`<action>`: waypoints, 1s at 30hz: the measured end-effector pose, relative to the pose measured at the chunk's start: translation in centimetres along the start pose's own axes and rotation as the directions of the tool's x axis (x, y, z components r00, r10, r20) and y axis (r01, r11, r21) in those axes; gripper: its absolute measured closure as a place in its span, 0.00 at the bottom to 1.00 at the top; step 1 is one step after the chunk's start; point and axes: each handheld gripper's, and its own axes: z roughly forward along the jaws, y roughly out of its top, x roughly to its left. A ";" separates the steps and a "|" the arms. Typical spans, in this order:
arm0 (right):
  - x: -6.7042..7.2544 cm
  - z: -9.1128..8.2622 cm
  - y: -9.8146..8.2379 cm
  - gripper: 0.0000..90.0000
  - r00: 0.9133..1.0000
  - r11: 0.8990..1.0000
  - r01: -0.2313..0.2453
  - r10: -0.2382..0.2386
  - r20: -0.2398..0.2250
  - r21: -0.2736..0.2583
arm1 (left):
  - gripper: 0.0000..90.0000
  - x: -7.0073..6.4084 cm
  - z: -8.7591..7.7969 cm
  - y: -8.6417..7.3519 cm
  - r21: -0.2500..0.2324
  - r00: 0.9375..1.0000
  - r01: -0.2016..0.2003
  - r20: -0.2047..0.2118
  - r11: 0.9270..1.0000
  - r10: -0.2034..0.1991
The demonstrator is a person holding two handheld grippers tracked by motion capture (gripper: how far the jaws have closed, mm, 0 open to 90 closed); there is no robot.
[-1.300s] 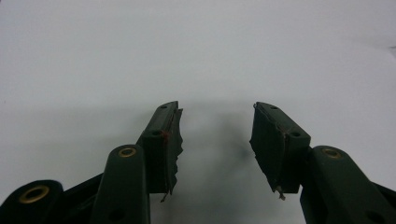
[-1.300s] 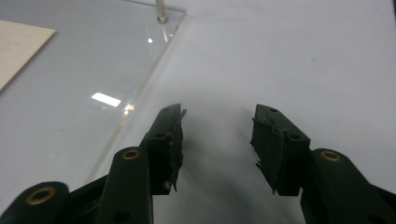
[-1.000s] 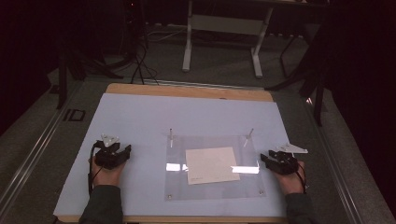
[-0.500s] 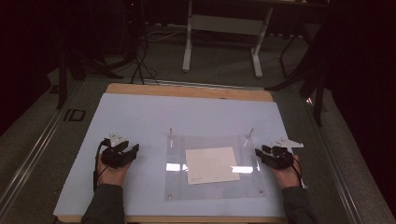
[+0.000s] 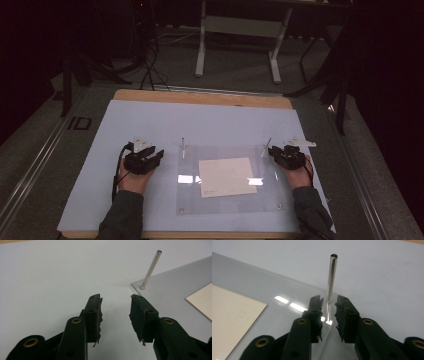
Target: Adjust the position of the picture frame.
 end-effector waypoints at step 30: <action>-0.2 2.7 2.2 0.93 1.000 1.000 -0.022 0.022 -0.001 -0.014 | 0.85 -4.2 7.6 4.0 0.028 0.997 -0.050 0.057 0.998 0.048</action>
